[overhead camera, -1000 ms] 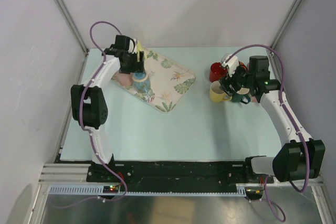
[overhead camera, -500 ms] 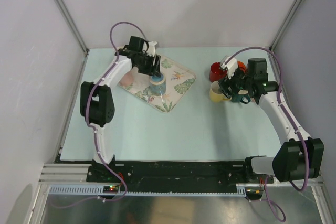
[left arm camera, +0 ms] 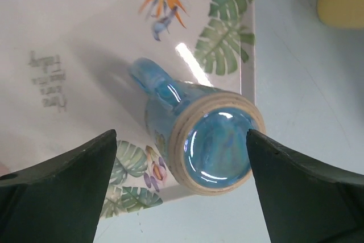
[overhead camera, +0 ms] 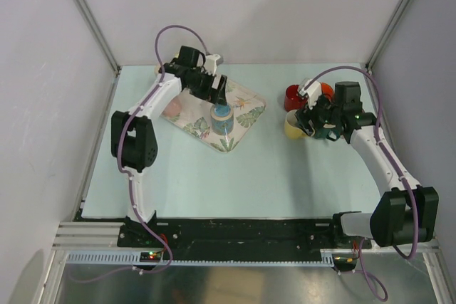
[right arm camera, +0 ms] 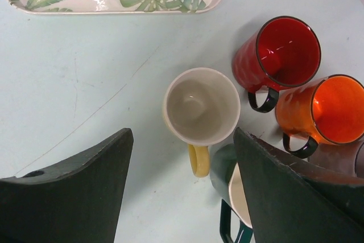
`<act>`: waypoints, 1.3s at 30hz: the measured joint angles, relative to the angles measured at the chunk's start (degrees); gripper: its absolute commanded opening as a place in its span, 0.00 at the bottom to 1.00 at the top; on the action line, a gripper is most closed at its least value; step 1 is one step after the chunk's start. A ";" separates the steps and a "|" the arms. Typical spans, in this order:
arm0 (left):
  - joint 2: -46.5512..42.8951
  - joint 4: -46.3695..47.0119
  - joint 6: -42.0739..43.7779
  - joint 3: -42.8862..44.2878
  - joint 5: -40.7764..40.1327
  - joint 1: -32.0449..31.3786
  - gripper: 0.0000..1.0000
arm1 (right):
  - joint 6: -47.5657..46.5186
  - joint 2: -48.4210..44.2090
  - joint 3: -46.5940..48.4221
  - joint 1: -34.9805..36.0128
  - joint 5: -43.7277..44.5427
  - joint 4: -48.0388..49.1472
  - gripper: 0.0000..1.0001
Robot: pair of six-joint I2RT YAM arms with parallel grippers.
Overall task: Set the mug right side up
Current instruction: Turn over the cup on the tray.
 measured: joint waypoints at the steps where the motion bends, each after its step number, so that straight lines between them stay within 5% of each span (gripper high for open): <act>1: 0.00 0.09 -1.88 0.83 -1.05 0.00 1.00 | 0.04 0.00 -0.22 0.00 -0.02 0.02 0.78; 11: 0.00 1.01 -17.16 2.43 -10.51 -2.19 1.00 | 0.39 0.00 -1.46 0.31 -0.26 0.24 0.78; 25: 0.07 1.46 -20.41 -3.39 -18.75 -7.78 0.96 | 0.39 0.00 -1.46 0.55 -0.35 -0.02 0.78; 32: -0.44 1.95 -15.87 -4.20 -16.55 -7.58 0.81 | 0.35 0.00 -1.49 1.60 -0.35 0.33 0.78; 39: -0.61 -0.66 -0.74 -4.26 -7.91 -6.67 0.79 | 0.13 0.22 -1.49 2.60 -0.26 0.59 0.78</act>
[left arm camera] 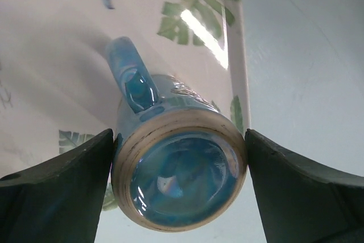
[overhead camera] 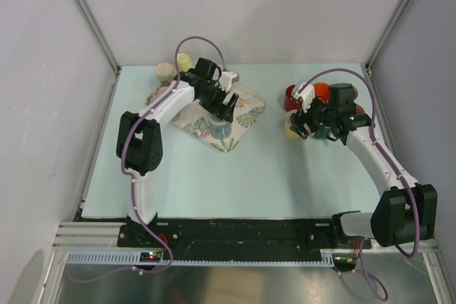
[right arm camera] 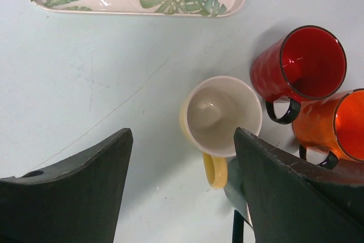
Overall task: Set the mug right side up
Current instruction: Turn over the cup on the tray.
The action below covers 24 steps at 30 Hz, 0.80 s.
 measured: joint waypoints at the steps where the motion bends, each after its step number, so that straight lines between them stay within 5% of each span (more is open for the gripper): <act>1: -0.07 -0.79 2.73 0.04 1.11 0.07 0.80 | -0.02 0.11 0.00 0.17 0.00 0.07 0.78; 13: -2.73 -15.61 46.05 -0.04 5.62 -0.76 0.99 | -0.39 1.14 0.00 2.40 0.11 0.26 0.79; 24: -2.99 -17.25 50.66 2.36 5.55 -0.68 1.00 | -0.39 1.55 0.00 3.10 0.13 0.31 0.80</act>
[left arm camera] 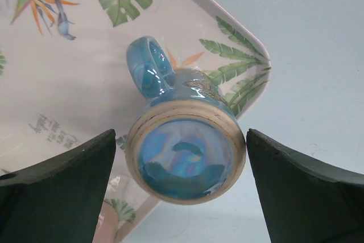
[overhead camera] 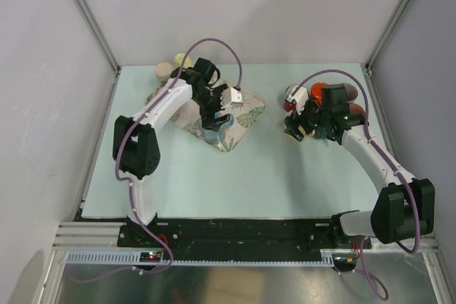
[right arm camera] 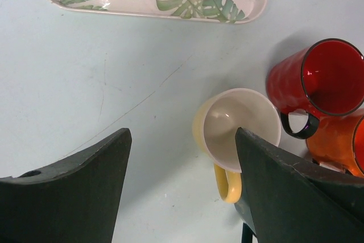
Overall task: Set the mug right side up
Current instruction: Turn over the cup on the tray.
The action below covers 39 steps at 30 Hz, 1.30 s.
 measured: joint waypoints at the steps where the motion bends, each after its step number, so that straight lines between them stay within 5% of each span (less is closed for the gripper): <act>1: -0.22 -0.13 -0.22 0.37 0.20 0.00 1.00 | 0.00 0.13 0.00 0.02 0.00 0.00 0.80; 9: -5.49 -0.31 -6.05 1.62 2.36 0.90 0.98 | -0.85 3.63 2.23 1.01 -1.11 -0.31 0.80; 15: -10.58 -0.20 -18.78 1.57 -1.03 2.49 0.94 | -2.27 8.55 7.82 4.48 -4.31 0.59 0.82; 26: -18.34 2.86 -42.38 -10.60 -8.83 9.90 0.92 | -6.29 31.19 26.56 11.85 -9.81 1.33 0.79; 34: -22.86 3.37 -44.89 -15.58 -9.31 12.76 0.92 | -14.97 46.42 42.99 14.82 -10.97 -7.76 0.76; 39: -26.21 3.82 -44.85 -16.48 -8.00 12.76 0.92 | -20.98 51.30 48.41 17.31 -10.86 -14.29 0.67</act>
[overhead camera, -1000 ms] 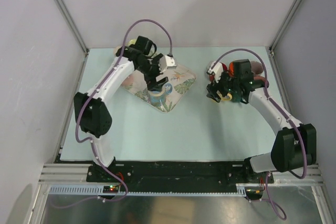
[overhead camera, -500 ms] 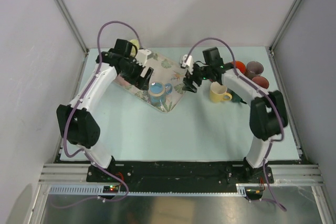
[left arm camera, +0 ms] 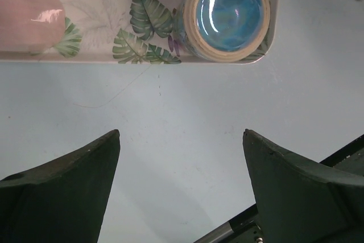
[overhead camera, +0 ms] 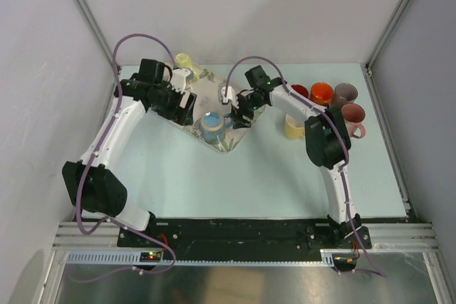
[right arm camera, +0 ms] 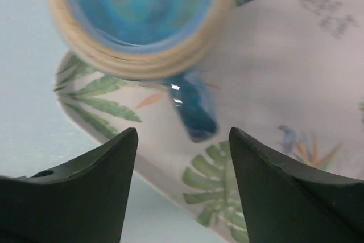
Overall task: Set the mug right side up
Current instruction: Turn over the cup on the tray.
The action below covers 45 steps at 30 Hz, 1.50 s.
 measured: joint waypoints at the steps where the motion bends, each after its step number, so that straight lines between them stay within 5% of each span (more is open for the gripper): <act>1: -0.48 0.13 0.00 -0.22 0.07 0.00 0.92 | -1.03 0.15 0.00 0.48 0.07 -1.05 0.64; 11: -1.42 0.28 0.09 -1.07 0.02 0.00 0.92 | -7.28 -1.11 -6.05 2.95 1.90 -8.13 0.62; 23: -1.03 0.28 -0.04 -1.01 -0.48 -0.02 0.92 | 11.39 -2.97 -9.77 3.23 7.74 3.30 0.67; 27: -0.94 0.28 -0.04 -1.01 -0.48 0.00 0.92 | 16.15 -2.97 -9.84 4.04 9.84 6.67 0.57; 38: -0.37 0.26 0.00 -0.66 -0.44 0.00 0.91 | 17.53 -2.97 -11.06 4.42 9.18 8.31 0.04; 45: -0.39 2.86 2.12 -0.81 0.15 0.00 0.91 | 17.79 -2.99 -10.56 3.19 5.92 5.62 0.00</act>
